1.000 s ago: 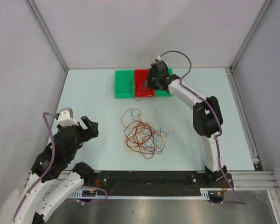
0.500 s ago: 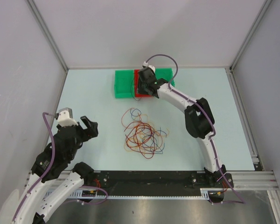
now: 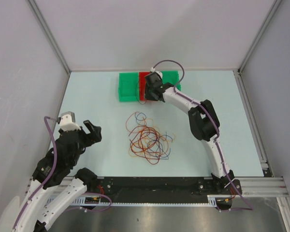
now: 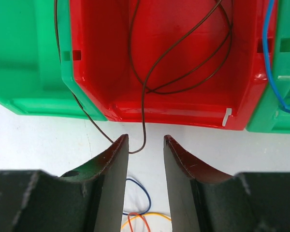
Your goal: Untangle the cables
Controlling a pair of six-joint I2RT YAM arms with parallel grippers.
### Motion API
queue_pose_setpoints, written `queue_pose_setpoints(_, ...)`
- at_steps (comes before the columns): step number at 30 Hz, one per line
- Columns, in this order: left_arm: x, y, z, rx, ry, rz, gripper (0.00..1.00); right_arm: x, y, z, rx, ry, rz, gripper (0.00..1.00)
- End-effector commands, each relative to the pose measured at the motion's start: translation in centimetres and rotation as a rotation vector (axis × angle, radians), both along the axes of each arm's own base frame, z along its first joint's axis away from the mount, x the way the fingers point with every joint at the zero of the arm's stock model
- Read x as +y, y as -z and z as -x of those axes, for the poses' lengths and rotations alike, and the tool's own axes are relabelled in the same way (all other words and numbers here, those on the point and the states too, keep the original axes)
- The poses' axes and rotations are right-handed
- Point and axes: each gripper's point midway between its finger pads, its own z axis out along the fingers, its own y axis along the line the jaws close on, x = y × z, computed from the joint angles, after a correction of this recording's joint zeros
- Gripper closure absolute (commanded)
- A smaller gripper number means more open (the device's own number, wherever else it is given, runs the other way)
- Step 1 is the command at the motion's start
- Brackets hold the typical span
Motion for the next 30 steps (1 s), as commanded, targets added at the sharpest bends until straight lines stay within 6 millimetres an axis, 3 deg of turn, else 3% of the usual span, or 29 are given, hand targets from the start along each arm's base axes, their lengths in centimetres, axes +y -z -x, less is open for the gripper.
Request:
queue_pose_setpoints(1, 0.1, -0.5, -0.3, -0.017, -0.012, 0.002, 0.12, 0.7, 0.7, -0.8, -0.007, 0.013, -0.037, 0.61)
queue_pose_setpoints(8, 0.2, -0.5, -0.4, -0.018, -0.015, 0.002, 0.12, 1.0, 1.1, -1.0, -0.001, 0.011, -0.043, 0.7)
queue_pose_setpoints(13, 0.2, -0.5, -0.4, -0.017, -0.013, 0.0, 0.12, 0.9, 0.4, -1.5, -0.015, 0.013, -0.057, 0.97)
queue_pose_setpoints(23, 0.2, -0.5, -0.5, -0.016, -0.017, 0.0, 0.12, 0.0, -6.7, -2.3, -0.117, 0.017, -0.171, 1.0)
queue_pose_setpoints(30, 0.3, -0.4, -0.6, -0.015, -0.02, -0.001, 0.12, -2.4, -11.0, -5.3, -0.214, 0.064, -0.253, 1.0)
